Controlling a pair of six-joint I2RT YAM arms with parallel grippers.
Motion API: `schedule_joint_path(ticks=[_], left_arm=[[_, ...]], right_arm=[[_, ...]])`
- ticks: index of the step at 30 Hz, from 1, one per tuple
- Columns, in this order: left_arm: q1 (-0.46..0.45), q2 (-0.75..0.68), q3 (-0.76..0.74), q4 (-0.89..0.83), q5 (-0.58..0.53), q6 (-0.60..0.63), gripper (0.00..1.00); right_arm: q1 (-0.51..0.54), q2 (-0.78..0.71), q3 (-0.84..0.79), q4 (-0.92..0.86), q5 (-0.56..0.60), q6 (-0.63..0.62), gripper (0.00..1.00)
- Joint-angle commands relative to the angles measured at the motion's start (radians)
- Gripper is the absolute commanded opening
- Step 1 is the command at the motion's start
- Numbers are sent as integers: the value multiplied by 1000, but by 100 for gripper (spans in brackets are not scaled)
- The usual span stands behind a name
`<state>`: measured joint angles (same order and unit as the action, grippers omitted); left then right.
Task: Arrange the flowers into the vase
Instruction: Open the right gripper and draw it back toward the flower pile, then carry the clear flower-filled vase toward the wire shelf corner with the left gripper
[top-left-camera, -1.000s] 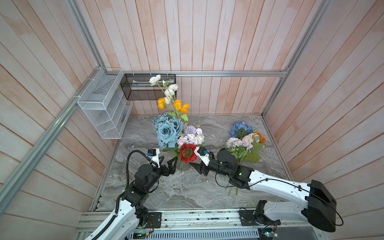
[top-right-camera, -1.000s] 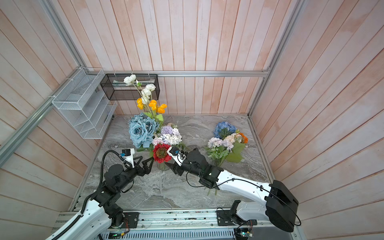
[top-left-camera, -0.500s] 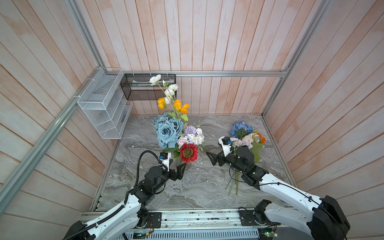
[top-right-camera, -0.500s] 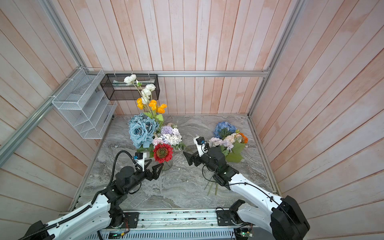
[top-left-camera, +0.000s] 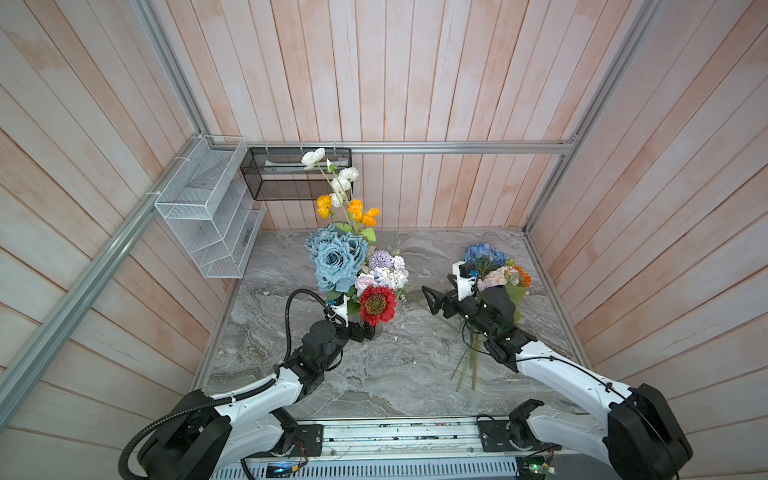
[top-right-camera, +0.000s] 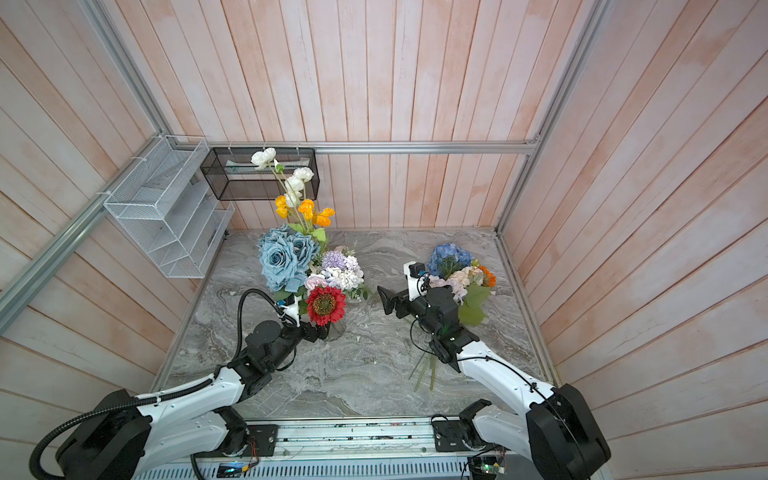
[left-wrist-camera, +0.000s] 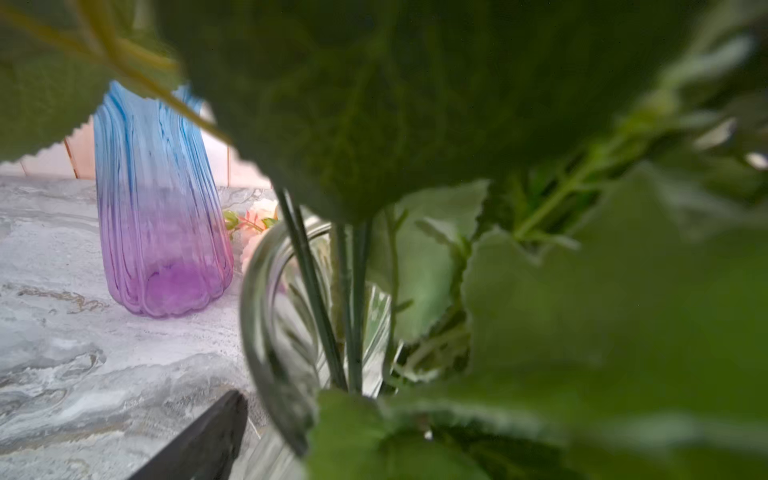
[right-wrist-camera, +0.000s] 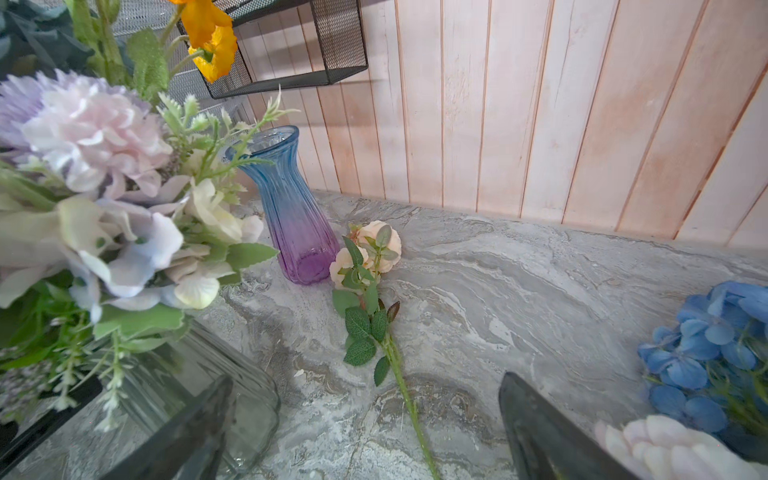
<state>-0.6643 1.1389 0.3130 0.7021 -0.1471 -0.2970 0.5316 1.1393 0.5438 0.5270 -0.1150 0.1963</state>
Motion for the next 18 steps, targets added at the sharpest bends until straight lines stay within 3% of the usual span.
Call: schedule_joint_path(ticks=[1,8,18], left_arm=[[-1,47,27,144,-55,38,100],[-1,162,39,288,-126,74,100],[-29,276,74,352,-125,126,100]], right_arm=[[-5,16,-20,79,-20,14,98],[-6,39,-7,88,-30,14,98],[-8,31,-8,86,-26,10,98]])
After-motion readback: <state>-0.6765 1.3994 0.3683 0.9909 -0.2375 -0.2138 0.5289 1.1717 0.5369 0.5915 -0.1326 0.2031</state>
